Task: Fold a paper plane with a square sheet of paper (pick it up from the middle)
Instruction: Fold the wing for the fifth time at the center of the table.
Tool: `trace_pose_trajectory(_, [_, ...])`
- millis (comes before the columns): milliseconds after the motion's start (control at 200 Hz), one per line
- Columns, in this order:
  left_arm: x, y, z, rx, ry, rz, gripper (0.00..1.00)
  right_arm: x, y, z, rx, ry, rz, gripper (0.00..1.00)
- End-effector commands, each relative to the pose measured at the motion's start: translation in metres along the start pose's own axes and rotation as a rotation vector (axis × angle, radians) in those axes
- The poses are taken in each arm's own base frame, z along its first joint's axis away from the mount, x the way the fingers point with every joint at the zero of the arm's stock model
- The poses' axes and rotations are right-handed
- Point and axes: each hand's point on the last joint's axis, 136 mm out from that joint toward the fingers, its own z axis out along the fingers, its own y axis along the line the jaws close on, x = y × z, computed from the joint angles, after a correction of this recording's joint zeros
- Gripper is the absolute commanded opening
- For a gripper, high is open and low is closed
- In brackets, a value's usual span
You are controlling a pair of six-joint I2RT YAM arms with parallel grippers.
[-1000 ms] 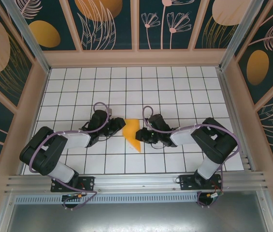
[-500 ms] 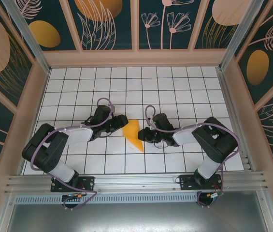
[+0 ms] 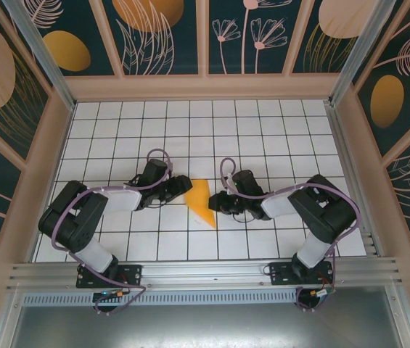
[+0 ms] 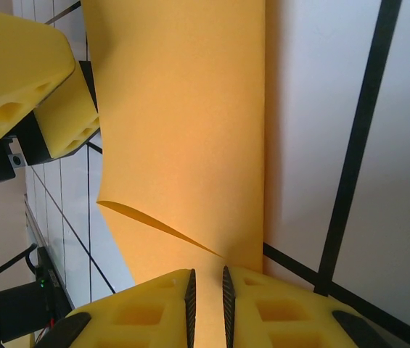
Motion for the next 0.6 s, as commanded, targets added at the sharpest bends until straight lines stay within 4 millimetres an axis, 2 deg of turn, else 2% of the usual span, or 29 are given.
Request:
trace_pose_trajectory(0, [0.003,-0.011,0.008,0.053,0.041,0.008,0.57,0.018,-0.035,0.002,0.101,0.044,0.039,0.22])
trace_pose_trajectory(260, [0.005,-0.023,0.01,0.108,0.068,0.019,0.53,0.018,-0.039,0.002,0.111,0.042,0.046,0.22])
trace_pose_trajectory(595, [0.007,-0.029,0.013,0.141,0.091,0.025,0.51,0.019,-0.04,0.002,0.114,0.04,0.05,0.22])
